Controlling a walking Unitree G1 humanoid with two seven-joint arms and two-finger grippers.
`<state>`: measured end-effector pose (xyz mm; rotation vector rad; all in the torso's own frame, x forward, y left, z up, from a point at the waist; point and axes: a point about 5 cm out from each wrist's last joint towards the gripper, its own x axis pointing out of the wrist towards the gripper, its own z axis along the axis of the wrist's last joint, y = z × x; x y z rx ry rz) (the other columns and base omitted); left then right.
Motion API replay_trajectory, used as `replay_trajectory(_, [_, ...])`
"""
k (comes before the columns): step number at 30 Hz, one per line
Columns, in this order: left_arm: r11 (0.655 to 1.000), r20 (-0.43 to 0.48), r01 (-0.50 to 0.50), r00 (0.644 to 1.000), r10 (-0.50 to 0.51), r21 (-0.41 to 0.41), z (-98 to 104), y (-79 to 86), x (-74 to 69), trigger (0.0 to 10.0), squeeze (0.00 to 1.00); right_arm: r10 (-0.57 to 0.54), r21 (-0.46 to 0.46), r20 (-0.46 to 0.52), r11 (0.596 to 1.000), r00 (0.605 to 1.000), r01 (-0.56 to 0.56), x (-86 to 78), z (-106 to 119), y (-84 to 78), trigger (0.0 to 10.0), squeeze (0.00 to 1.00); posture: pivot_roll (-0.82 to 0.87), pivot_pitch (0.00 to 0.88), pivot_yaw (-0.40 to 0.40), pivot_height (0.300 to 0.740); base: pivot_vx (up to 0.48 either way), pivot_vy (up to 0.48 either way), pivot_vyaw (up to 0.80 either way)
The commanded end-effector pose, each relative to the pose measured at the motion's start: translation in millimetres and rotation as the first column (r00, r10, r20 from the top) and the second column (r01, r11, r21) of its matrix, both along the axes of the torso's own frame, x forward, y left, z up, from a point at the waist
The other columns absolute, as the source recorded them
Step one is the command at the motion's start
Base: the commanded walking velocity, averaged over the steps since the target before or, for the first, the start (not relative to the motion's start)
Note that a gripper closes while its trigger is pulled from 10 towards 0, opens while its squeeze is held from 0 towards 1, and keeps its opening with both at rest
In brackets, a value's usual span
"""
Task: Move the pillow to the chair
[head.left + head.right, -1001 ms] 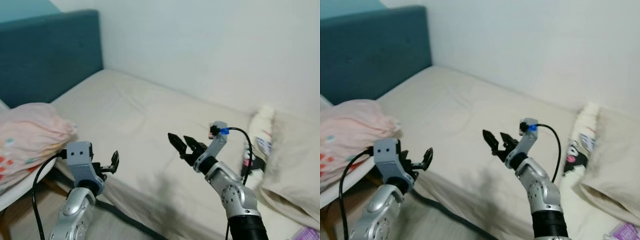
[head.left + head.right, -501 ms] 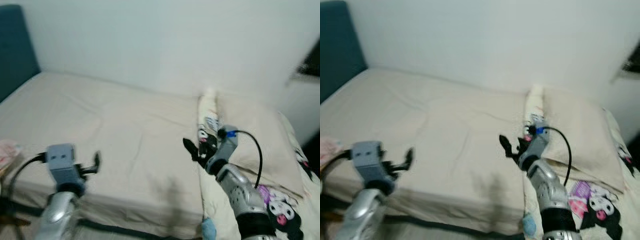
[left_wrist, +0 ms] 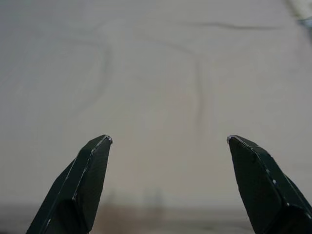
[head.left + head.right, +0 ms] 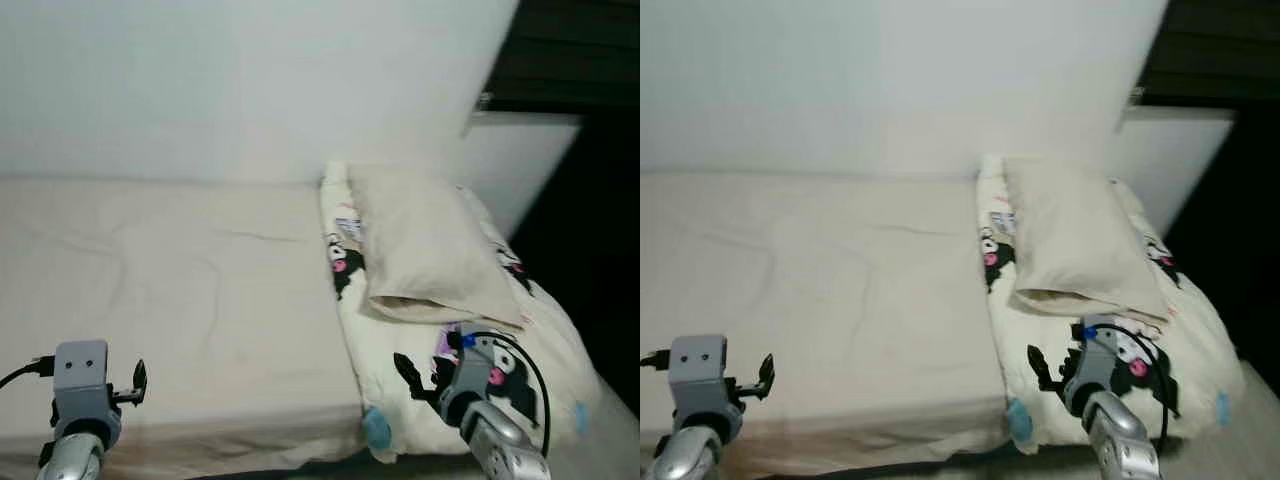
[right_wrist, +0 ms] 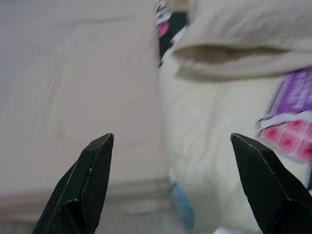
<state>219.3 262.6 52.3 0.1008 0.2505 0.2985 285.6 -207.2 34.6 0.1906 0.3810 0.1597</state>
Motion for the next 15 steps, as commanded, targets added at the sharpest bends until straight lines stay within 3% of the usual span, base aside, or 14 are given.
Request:
replay_trajectory(1, [1.0, 0.013, 0.001, 1.0, -0.001, -0.006, -2.0, -5.2, 3.1, 10.0, 0.0, -0.005, -0.032, 0.041, 0.999, 0.999, 0.006, 8.4, 9.3, -5.0, 10.0, 0.0, -0.03, 0.0, -0.075, 0.74, 0.0, 0.0, -0.77])
replay_trajectory(6, [1.0, -0.001, -0.005, 1.0, 0.005, -0.004, -11.0, -5.8, 6.6, 10.0, 0.0, -0.009, -0.023, 0.105, 1.0, 0.994, 0.012, 19.8, 24.9, -8.1, 10.0, 0.0, -0.05, 0.0, -0.094, 0.74, 0.0, 0.0, -0.15])
replay_trajectory(7, [0.999, -0.035, -0.031, 0.999, 0.03, -0.019, -20.6, -2.8, 6.4, 10.0, 0.0, 0.02, -0.02, 0.129, 1.0, 0.991, -0.018, 23.9, 31.2, -2.7, 10.0, 0.0, -0.07, 0.0, -0.098, 0.74, 0.0, 0.0, 0.0])
replay_trajectory(11, [0.998, -0.054, -0.042, 0.998, 0.039, -0.042, -26.4, -2.9, 6.2, 10.0, 0.0, 0.051, -0.021, 0.146, 0.999, 0.988, -0.048, 26.7, 34.4, 2.4, 10.0, 0.0, -0.07, 0.0, -0.097, 0.74, 0.0, 0.0, 0.0])
replay_trajectory(15, [0.998, -0.071, -0.018, 0.997, 0.014, -0.056, -31.4, -10.9, 5.3, 10.0, 0.0, 0.087, -0.037, 0.161, 0.996, 0.983, -0.082, 29.6, 35.4, 8.1, 10.0, 0.0, -0.05, 0.0, -0.096, 0.74, 0.0, -0.285, 0.0])
